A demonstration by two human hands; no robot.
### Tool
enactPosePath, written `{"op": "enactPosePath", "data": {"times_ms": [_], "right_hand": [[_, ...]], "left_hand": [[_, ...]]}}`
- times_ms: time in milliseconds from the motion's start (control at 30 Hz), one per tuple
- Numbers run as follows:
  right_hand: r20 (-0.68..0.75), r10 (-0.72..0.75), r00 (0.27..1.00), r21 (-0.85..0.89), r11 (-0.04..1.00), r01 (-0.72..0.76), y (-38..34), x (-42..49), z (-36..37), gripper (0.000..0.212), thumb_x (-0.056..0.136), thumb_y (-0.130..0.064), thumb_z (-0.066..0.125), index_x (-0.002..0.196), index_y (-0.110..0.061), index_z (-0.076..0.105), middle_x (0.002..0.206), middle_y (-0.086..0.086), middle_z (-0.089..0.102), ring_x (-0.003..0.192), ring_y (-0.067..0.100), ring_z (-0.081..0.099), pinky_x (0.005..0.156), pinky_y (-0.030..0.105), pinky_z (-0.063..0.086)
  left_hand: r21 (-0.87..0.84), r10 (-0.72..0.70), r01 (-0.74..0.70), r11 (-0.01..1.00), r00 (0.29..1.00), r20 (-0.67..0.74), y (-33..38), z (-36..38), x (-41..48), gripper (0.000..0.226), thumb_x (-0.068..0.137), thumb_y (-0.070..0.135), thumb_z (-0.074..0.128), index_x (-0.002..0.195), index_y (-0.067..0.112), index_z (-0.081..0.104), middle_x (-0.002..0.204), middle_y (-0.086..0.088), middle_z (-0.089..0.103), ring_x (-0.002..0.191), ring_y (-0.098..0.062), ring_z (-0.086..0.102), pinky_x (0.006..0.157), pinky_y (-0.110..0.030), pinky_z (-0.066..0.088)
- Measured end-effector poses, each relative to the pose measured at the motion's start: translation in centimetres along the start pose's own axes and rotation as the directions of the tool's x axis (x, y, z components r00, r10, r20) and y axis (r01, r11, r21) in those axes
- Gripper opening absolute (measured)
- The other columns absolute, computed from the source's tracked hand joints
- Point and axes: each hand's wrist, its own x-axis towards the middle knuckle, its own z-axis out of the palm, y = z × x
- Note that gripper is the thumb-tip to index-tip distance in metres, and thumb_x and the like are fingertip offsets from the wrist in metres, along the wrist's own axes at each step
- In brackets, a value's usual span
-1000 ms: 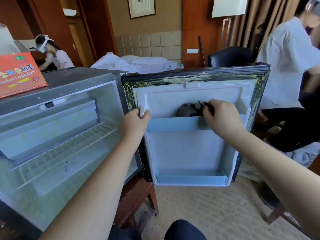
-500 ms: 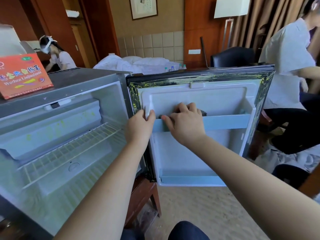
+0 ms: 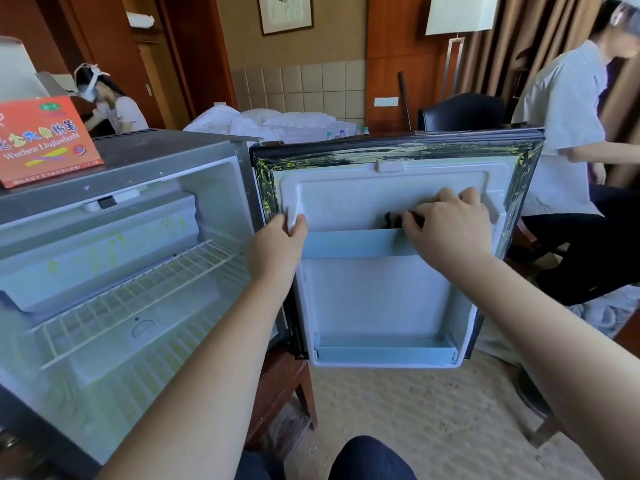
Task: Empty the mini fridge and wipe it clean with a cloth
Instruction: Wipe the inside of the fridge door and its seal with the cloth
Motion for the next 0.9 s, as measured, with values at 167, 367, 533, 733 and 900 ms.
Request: {"op": "enactPosePath", "data": {"times_ms": [167, 367, 533, 733, 900], "right_hand": [[0.251, 0.047, 0.967, 0.055, 0.996, -0.063, 0.9, 2.4, -0.9, 0.028, 0.092, -0.028, 0.052, 0.103, -0.007, 0.068, 0.105, 0.017, 0.059, 0.091, 0.036, 0.059, 0.066, 0.031, 0.039], [-0.097, 0.057, 0.994, 0.354, 0.935, -0.019, 1.3, 1.2, -2.0, 0.02, 0.085, -0.007, 0.055, 0.09, -0.008, 0.074, 0.093, 0.016, 0.064, 0.08, 0.033, 0.056, 0.064, 0.032, 0.043], [-0.41, 0.16, 0.898, 0.422, 0.906, 0.031, 3.0, 0.2, -2.3, 0.021, 0.087, -0.01, 0.06, 0.103, -0.012, 0.073, 0.107, 0.011, 0.059, 0.088, 0.027, 0.056, 0.068, 0.028, 0.037], [-0.337, 0.253, 0.907, 0.223, 0.957, -0.184, 4.8, -0.4, -0.1, 0.026, 0.087, -0.026, 0.061, 0.107, -0.009, 0.059, 0.107, 0.02, 0.056, 0.094, 0.042, 0.052, 0.075, 0.045, 0.041], [-0.151, 0.199, 0.968, 0.255, 0.954, -0.156, 1.0, 0.7, -0.2, 0.022, 0.091, -0.021, 0.059, 0.108, -0.007, 0.057, 0.11, 0.02, 0.058, 0.099, 0.039, 0.055, 0.078, 0.042, 0.039]], "left_hand": [[0.02, 0.002, -0.002, 1.0, 1.0, 0.006, 0.0, -0.1, 0.0, 0.043, 0.095, 0.046, 0.043, 0.079, 0.008, 0.051, 0.07, -0.006, 0.054, 0.077, -0.034, 0.056, 0.057, -0.033, 0.035], [-0.008, 0.011, -0.011, 1.0, 1.0, 0.0, -0.2, -0.3, -0.3, 0.041, 0.095, 0.044, 0.044, 0.075, 0.008, 0.047, 0.062, -0.002, 0.046, 0.069, -0.032, 0.051, 0.053, -0.032, 0.03], [-0.022, 0.018, -0.018, 1.0, 1.0, 0.017, -0.2, -0.6, -0.4, 0.04, 0.096, 0.042, 0.044, 0.071, 0.012, 0.041, 0.061, -0.001, 0.042, 0.065, -0.029, 0.045, 0.052, -0.032, 0.027], [0.019, 0.052, -0.053, 0.998, 0.998, 0.021, -0.2, -0.6, -0.1, 0.044, 0.097, 0.044, 0.043, 0.075, 0.006, 0.047, 0.064, -0.005, 0.047, 0.072, -0.034, 0.052, 0.053, -0.032, 0.029], [0.013, 0.04, -0.04, 0.999, 0.999, 0.03, 0.0, -0.7, -0.2, 0.045, 0.097, 0.044, 0.043, 0.081, 0.003, 0.051, 0.069, -0.008, 0.051, 0.076, -0.035, 0.054, 0.058, -0.035, 0.034]]}}
